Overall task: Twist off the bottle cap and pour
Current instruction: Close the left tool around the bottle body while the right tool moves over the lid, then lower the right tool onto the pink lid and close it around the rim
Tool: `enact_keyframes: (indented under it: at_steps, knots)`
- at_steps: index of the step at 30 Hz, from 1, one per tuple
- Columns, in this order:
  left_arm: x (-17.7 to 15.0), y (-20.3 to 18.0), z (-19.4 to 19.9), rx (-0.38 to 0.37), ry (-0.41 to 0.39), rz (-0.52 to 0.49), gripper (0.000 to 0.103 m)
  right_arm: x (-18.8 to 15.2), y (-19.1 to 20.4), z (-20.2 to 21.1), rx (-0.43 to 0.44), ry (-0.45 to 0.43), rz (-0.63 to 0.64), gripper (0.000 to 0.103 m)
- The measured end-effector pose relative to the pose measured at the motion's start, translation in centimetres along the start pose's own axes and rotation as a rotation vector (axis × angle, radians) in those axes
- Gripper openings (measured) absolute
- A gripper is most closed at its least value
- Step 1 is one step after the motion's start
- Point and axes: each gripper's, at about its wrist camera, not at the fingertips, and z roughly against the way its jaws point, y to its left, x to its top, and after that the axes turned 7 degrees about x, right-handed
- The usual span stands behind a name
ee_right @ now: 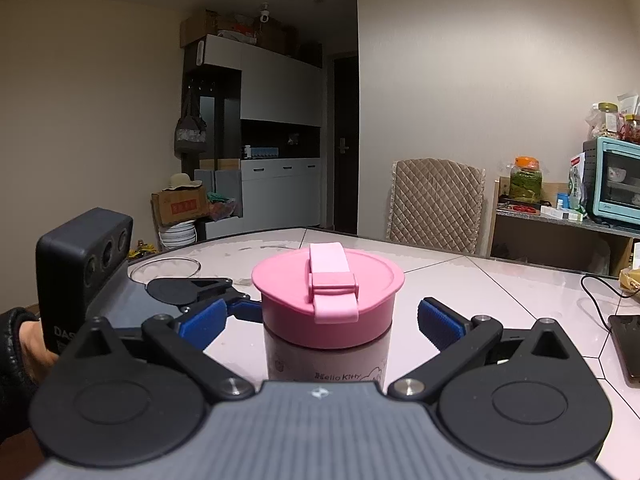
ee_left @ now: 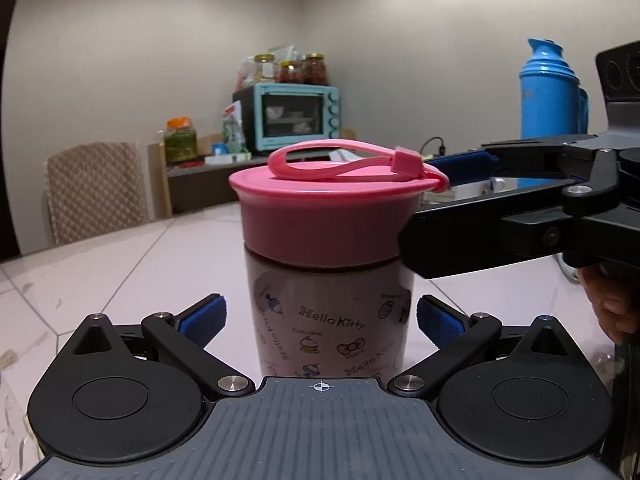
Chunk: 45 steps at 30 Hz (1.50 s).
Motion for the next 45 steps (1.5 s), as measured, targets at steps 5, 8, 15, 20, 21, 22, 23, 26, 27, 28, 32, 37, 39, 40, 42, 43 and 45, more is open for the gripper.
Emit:
enact_keyframes:
  at_steps: [5,8,15,20,21,22,23,26,27,28,32,37,39,40,42,43,45]
  knots:
    - [0.1,0.2,-0.7,-0.027,0.002,-0.004,0.103,0.0,-0.3,-0.3,0.005,-0.001,-0.007,0.103]
    - [0.1,0.4,-1.0,-0.041,-0.003,-0.012,0.103,0.0,-0.6,-0.4,0.006,0.000,-0.008,0.103]
    - [0.2,1.0,-1.6,-0.075,0.002,-0.032,0.102,0.2,-0.9,-0.9,0.004,0.006,-0.003,0.103]
    - [0.0,1.2,-1.7,-0.099,-0.004,-0.037,0.100,0.2,-0.7,-1.1,0.001,0.007,-0.005,0.103]
    - [0.0,1.2,-1.7,-0.106,-0.005,-0.039,0.098,0.2,-0.7,-1.2,0.001,0.006,-0.006,0.103]
    - [0.0,1.2,-1.8,-0.113,-0.005,-0.039,0.097,0.2,-0.7,-1.2,0.001,0.005,-0.008,0.103]
    - [0.0,1.2,-1.8,-0.120,-0.004,-0.038,0.096,0.2,-0.8,-1.3,-0.001,0.004,-0.011,0.103]
    - [0.1,1.2,-1.9,-0.132,-0.004,-0.039,0.094,0.2,-0.8,-1.3,-0.005,0.003,-0.014,0.103]
    - [0.1,1.2,-1.8,-0.138,-0.006,-0.040,0.093,0.2,-0.8,-1.4,-0.006,0.004,-0.015,0.103]
    - [0.1,1.2,-1.8,-0.142,-0.006,-0.040,0.093,0.1,-0.9,-1.4,-0.006,0.005,-0.015,0.103]
    - [0.0,1.5,-1.9,-0.164,-0.003,-0.027,0.090,0.1,-1.0,-1.5,-0.008,0.005,-0.022,0.103]
    - [0.0,1.6,-1.9,-0.165,-0.004,-0.027,0.090,0.1,-0.9,-1.7,-0.013,0.008,-0.024,0.103]
    - [0.0,1.7,-2.0,-0.166,-0.004,-0.027,0.090,0.3,-1.0,-1.9,-0.013,0.008,-0.024,0.103]
    - [0.0,1.7,-2.0,-0.166,-0.004,-0.028,0.090,0.3,-1.0,-1.9,-0.012,0.008,-0.025,0.103]
    - [0.0,1.6,-2.0,-0.166,-0.005,-0.029,0.090,0.3,-1.0,-2.1,-0.014,0.007,-0.024,0.103]
    - [0.0,1.6,-2.0,-0.166,-0.005,-0.029,0.090,0.3,-1.0,-2.1,-0.014,0.006,-0.024,0.103]
    - [0.0,1.6,-2.0,-0.167,-0.005,-0.029,0.090,0.3,-1.0,-2.1,-0.014,0.005,-0.028,0.103]
